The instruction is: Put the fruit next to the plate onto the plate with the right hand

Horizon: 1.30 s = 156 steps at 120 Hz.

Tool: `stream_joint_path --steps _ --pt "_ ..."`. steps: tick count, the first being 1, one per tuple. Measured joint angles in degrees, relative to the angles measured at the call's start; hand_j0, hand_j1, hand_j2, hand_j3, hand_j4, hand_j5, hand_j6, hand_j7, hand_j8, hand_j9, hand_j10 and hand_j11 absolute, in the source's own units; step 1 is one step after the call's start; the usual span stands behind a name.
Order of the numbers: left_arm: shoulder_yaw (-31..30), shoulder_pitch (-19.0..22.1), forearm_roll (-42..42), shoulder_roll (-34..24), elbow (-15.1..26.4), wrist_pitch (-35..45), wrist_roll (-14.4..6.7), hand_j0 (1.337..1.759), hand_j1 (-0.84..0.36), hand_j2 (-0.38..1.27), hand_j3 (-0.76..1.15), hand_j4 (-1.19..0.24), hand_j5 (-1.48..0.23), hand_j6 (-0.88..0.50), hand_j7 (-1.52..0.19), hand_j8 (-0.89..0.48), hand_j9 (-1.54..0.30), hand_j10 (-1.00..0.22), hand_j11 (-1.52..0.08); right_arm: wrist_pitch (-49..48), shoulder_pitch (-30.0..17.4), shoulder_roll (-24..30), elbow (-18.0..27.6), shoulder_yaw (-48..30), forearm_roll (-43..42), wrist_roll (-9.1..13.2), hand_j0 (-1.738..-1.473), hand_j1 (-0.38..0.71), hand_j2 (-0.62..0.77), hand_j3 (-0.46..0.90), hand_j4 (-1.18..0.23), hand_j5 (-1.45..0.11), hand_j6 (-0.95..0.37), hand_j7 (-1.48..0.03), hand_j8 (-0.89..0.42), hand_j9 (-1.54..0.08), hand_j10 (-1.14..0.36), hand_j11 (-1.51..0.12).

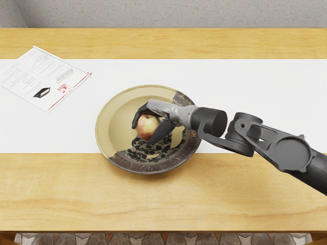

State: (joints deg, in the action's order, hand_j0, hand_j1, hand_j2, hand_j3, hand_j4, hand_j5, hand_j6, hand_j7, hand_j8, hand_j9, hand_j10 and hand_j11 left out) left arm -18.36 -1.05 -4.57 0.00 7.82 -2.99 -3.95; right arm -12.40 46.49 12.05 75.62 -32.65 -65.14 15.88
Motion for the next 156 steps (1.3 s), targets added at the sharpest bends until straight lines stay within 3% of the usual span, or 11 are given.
stream_joint_path --steps 37,49,85,118,138,156 --pt "0.0 0.0 0.0 0.0 0.0 0.0 0.0 1.658 0.06 0.05 0.0 -0.24 -0.32 -0.24 -0.32 -0.24 -0.32 -0.24 -0.32 0.4 0.0 -1.2 -2.4 0.1 -0.1 0.0 -1.657 0.03 -0.05 0.0 -0.63 -0.44 -0.28 -0.44 -0.22 -0.45 -0.33 -0.45" --pt "0.0 0.0 0.0 0.0 0.0 0.0 0.0 1.658 0.06 0.05 0.0 -0.24 -0.32 -0.24 -0.32 -0.24 -0.32 -0.24 -0.32 0.5 0.1 -1.1 -2.5 -0.1 0.3 0.0 -1.657 -0.02 -0.05 0.0 -0.53 -0.38 -0.25 -0.38 -0.2 -0.38 -0.29 -0.38" --pt "0.0 0.0 0.0 0.0 0.0 0.0 0.0 1.658 0.06 0.05 0.0 -0.24 -0.32 -0.24 -0.32 -0.24 -0.32 -0.24 -0.32 0.5 0.3 -0.9 -2.3 -0.7 0.8 0.0 -1.658 -0.14 -0.04 0.0 -0.44 -0.22 -0.16 -0.23 -0.16 -0.23 -0.17 -0.23" --pt "0.0 0.0 0.0 0.0 0.0 0.0 0.0 1.658 0.06 0.05 0.0 -0.24 -0.32 -0.24 -0.32 -0.24 -0.32 -0.24 -0.32 0.5 0.7 -0.4 -1.9 -0.9 1.4 0.0 -1.658 -0.25 -0.02 0.0 -0.16 -0.11 -0.08 -0.11 -0.08 -0.11 -0.08 -0.11" --pt "0.0 0.0 0.0 0.0 0.0 0.0 0.0 1.658 0.06 0.05 0.0 -0.24 -0.32 -0.24 -0.32 -0.24 -0.32 -0.24 -0.32 0.2 2.2 3.3 0.3 -1.1 7.7 -0.3 -1.658 -0.28 -0.01 0.0 -0.09 -0.08 -0.06 -0.08 -0.06 -0.08 -0.06 -0.08" --pt "0.0 0.0 0.0 0.0 0.0 0.0 0.0 1.658 0.06 0.05 0.0 -0.24 -0.32 -0.24 -0.32 -0.24 -0.32 -0.24 -0.32 -3.4 2.6 7.8 1.5 -3.4 19.0 -0.4 -1.658 -0.29 -0.01 0.0 -0.07 -0.07 -0.05 -0.07 -0.05 -0.07 -0.05 -0.07"
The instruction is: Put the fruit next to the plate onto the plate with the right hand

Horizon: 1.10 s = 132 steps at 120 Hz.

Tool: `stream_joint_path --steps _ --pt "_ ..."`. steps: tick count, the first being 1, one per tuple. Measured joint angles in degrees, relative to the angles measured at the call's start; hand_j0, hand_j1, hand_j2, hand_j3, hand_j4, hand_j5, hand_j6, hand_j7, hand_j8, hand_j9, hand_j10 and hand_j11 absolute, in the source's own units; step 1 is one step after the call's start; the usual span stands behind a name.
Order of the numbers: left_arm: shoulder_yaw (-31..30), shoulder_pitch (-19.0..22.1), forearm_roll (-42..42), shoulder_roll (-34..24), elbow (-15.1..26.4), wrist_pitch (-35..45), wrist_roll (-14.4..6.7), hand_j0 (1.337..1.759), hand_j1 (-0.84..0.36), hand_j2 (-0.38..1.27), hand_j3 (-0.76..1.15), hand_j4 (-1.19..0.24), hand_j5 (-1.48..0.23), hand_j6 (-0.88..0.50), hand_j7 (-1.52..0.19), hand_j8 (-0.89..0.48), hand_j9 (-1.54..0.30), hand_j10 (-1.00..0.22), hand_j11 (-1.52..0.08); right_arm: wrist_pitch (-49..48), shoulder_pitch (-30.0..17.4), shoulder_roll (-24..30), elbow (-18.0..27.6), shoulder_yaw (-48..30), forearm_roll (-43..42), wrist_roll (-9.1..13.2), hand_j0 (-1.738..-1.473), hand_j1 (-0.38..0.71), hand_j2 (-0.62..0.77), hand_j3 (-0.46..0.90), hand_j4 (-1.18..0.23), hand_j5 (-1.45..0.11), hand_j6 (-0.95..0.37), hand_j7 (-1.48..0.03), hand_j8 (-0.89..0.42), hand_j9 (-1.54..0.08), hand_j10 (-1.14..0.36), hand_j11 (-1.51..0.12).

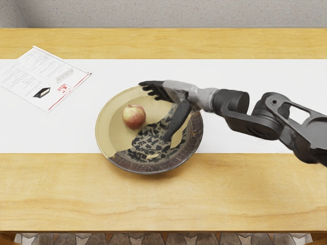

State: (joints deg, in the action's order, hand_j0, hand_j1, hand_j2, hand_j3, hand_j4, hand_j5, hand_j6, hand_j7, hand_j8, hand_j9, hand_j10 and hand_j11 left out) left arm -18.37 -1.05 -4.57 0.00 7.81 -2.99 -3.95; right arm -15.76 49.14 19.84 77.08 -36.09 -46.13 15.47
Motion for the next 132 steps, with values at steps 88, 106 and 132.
stream_joint_path --steps 88,106,132 --pt "0.0 0.0 0.0 0.0 0.0 0.0 0.0 1.658 0.06 0.05 0.0 -0.24 -0.32 -0.24 -0.32 -0.24 -0.32 -0.24 -0.32 -19.2 -10.0 31.9 -0.3 -2.0 50.4 0.3 -1.658 -0.31 -0.01 0.0 -0.03 -0.05 -0.03 -0.05 -0.03 -0.05 -0.03 -0.05" --pt "0.0 0.0 0.0 0.0 0.0 0.0 0.0 1.658 0.06 0.05 0.0 -0.24 -0.32 -0.24 -0.32 -0.24 -0.32 -0.24 -0.32 -19.3 -10.7 35.5 -0.4 -1.9 52.2 0.3 -1.658 -0.31 -0.01 0.0 -0.03 -0.05 -0.03 -0.05 -0.03 -0.05 -0.03 -0.05" --pt "0.0 0.0 0.0 0.0 0.0 0.0 0.0 1.658 0.06 0.05 0.0 -0.25 -0.32 -0.25 -0.32 -0.25 -0.32 -0.24 -0.32 -19.3 -11.0 38.1 -1.7 -1.6 52.7 0.3 -1.658 -0.31 -0.01 0.0 -0.03 -0.04 -0.03 -0.05 -0.03 -0.04 -0.03 -0.04"
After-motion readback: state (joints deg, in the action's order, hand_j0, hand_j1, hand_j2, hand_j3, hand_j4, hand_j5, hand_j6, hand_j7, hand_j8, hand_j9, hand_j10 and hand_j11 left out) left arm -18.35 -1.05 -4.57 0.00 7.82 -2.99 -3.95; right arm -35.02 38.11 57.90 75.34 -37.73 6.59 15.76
